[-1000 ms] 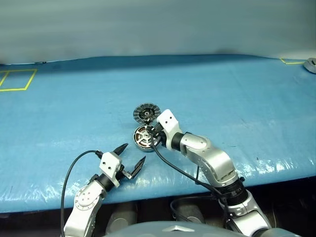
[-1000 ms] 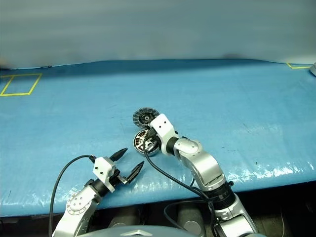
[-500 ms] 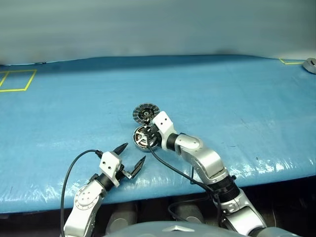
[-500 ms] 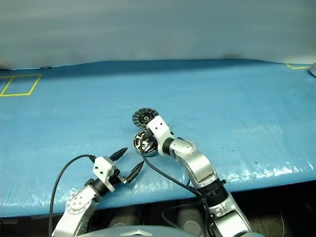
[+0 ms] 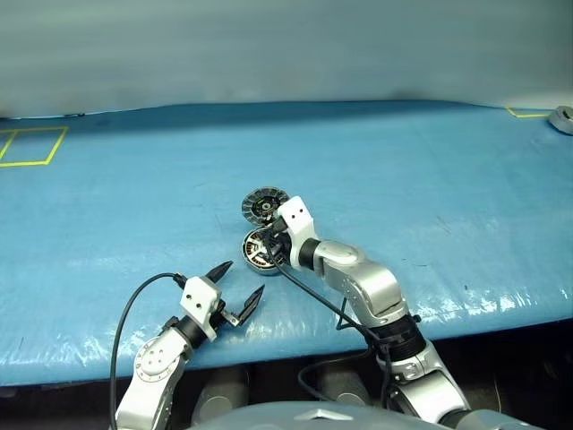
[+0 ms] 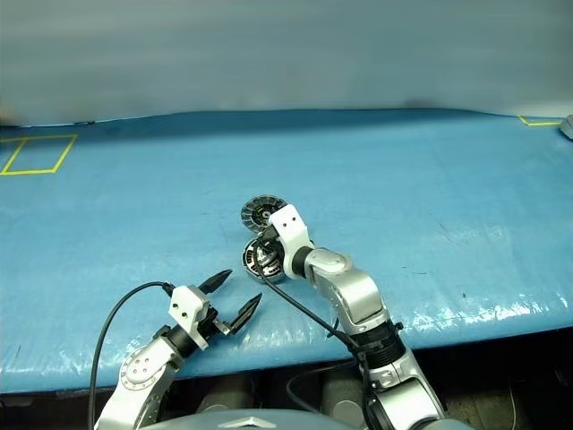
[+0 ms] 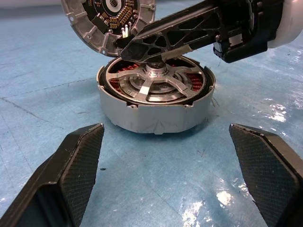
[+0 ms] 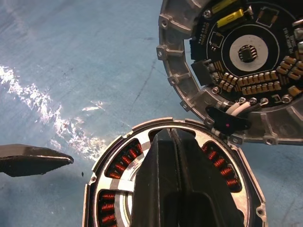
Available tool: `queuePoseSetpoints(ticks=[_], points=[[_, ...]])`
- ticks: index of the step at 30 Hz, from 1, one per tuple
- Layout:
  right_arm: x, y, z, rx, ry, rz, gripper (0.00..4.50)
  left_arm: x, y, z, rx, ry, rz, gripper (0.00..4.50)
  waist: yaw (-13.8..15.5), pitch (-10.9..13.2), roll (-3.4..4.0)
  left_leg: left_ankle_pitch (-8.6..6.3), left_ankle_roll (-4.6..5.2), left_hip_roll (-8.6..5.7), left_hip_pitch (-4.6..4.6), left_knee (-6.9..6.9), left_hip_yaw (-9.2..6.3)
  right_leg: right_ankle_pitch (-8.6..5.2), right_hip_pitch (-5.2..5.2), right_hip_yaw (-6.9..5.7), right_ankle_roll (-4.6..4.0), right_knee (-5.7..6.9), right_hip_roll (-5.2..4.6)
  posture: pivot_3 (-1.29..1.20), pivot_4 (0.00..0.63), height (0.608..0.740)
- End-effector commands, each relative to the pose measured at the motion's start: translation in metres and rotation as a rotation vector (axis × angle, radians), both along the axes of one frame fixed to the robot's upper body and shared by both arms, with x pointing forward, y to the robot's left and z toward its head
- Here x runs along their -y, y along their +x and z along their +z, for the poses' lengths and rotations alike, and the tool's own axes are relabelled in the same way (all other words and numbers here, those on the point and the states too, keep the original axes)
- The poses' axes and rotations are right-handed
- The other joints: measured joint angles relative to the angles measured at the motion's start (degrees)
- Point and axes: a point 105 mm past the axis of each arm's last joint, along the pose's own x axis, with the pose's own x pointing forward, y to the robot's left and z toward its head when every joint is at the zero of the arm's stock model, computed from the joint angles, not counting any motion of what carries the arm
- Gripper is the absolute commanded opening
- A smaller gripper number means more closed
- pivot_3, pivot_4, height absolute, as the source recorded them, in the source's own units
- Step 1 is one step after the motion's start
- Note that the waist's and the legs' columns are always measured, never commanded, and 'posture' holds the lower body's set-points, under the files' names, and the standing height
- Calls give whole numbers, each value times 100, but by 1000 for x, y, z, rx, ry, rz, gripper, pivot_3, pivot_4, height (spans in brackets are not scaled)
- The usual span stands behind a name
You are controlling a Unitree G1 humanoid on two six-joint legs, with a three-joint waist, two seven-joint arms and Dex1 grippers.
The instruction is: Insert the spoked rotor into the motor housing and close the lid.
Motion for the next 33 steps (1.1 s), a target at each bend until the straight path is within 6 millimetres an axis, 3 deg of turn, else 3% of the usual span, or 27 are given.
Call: queuePoseSetpoints(ticks=[1,8,11,15,19,22,27,33], points=[[13,2,-8,-47,-35,-52,25,0,0,4,25,-12,-2,4500,11,0,0,0,0,-1,-2,0,0,0,-4,0,0,-2,-1,0,150,740],[9,-6,-2,-25,-44,5,25,0,0,4,25,-12,-2,4500,2,0,1,0,0,1,-3,-7,2,0,1,0,1,0,1,0,150,740],[11,-18,23,76,-46,125,25,-2,0,4,30,-7,11,4500,13,2,1,0,1,-2,-14,-6,1,0,0,-1,1,-4,-2,0,150,740],[36,-24,52,210,-156,230,25,-5,0,5,38,3,27,4500,23,11,4,-2,3,-4,-29,-2,4,0,-4,0,3,-9,-5,0,150,740],[76,-3,57,244,-415,193,25,-5,1,5,49,0,27,4500,17,18,2,-1,2,2,-27,-2,6,-2,-4,-2,0,-4,-1,0,150,740],[92,29,58,283,-527,105,25,-4,3,6,60,-2,25,4500,-2,21,-4,-1,2,2,-25,-2,11,-2,-4,-1,0,-5,-1,0,150,740],[86,82,65,416,-508,-5,25,-1,6,8,78,-10,17,4500,-5,29,-15,-1,2,1,-28,-7,19,18,-9,3,-2,-5,-2,0,150,740],[53,104,72,400,-238,68,25,-1,5,8,73,-15,12,4500,-9,33,-15,-4,7,-1,-30,-13,24,37,-13,8,-2,-10,-1,0,150,740]])
